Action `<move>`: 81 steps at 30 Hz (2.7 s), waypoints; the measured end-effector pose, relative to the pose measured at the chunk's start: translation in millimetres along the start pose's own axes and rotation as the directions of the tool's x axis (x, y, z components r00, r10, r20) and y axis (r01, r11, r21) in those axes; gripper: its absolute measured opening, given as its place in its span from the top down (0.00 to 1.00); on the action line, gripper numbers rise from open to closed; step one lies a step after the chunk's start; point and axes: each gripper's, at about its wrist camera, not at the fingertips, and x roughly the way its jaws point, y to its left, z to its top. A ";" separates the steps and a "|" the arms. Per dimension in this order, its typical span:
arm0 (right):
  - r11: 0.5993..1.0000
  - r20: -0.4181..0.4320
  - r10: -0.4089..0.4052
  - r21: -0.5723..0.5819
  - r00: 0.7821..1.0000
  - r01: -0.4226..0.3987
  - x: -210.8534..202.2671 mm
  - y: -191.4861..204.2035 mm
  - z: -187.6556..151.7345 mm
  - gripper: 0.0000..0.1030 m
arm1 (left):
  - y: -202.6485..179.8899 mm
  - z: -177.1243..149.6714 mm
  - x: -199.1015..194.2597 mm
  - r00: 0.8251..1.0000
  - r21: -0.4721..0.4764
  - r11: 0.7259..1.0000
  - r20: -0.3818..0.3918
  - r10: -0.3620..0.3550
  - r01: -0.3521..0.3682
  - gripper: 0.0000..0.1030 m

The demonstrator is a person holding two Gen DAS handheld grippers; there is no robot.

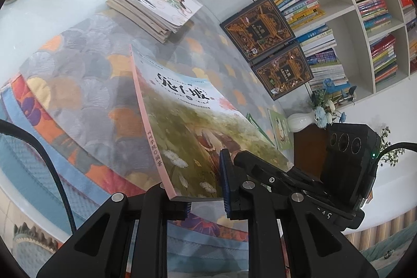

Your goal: Organize books

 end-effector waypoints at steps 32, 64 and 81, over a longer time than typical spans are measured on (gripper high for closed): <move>0.976 0.100 -0.143 0.181 0.985 0.123 23.9 -14.9 83.5 0.59 | 1.8 114.0 42.7 0.948 0.112 0.968 -0.255 -0.191 0.226 0.78; 0.918 0.223 -0.219 0.376 0.950 0.124 129.7 -17.2 199.2 0.59 | 72.8 291.2 79.9 0.969 0.254 0.960 -0.242 -0.057 0.120 0.78; 0.894 0.046 -0.221 0.408 0.974 0.184 122.8 -12.0 123.7 0.56 | 136.0 241.7 48.7 0.970 0.167 0.978 -0.186 0.156 -0.125 0.73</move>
